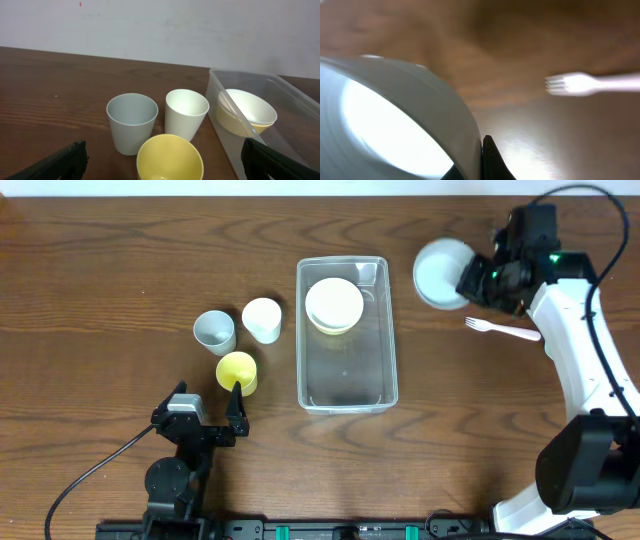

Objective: Pack container
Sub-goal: 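Carry the grey bowl and stack it onto the white bowl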

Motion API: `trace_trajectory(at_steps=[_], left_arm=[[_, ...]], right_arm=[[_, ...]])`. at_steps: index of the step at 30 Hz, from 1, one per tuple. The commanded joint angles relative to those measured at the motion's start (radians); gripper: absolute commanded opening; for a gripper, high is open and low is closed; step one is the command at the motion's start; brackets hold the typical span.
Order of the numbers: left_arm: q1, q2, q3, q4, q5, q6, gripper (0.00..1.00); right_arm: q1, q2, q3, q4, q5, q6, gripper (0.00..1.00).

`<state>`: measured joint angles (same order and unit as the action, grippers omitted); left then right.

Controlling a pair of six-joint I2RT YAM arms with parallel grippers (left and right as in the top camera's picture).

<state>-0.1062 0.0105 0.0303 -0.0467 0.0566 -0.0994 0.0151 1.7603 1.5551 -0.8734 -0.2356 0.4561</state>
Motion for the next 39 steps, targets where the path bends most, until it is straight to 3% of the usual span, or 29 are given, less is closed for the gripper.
trace_trajectory(at_steps=[1, 14, 35, 37, 39], left_arm=[[0.005, -0.005, -0.026, -0.019, 0.004, 0.014, 0.98], [0.005, -0.005, -0.026, -0.019, 0.004, 0.014, 0.98], [0.005, -0.005, -0.026, -0.019, 0.004, 0.014, 0.98], [0.005, -0.005, -0.026, -0.019, 0.004, 0.014, 0.98], [0.005, -0.005, -0.026, -0.019, 0.003, 0.014, 0.98]], right_arm=[[0.056, -0.005, 0.059, 0.034, -0.109, -0.046, 0.01], [0.37, 0.091, 0.063, 0.299, 0.084, 0.014, 0.04], [0.431, 0.269, 0.063, 0.293, 0.098, 0.04, 0.02], [0.433, 0.274, 0.063, 0.29, 0.098, 0.041, 0.07], [0.433, 0.275, 0.063, 0.289, 0.098, 0.04, 0.23]])
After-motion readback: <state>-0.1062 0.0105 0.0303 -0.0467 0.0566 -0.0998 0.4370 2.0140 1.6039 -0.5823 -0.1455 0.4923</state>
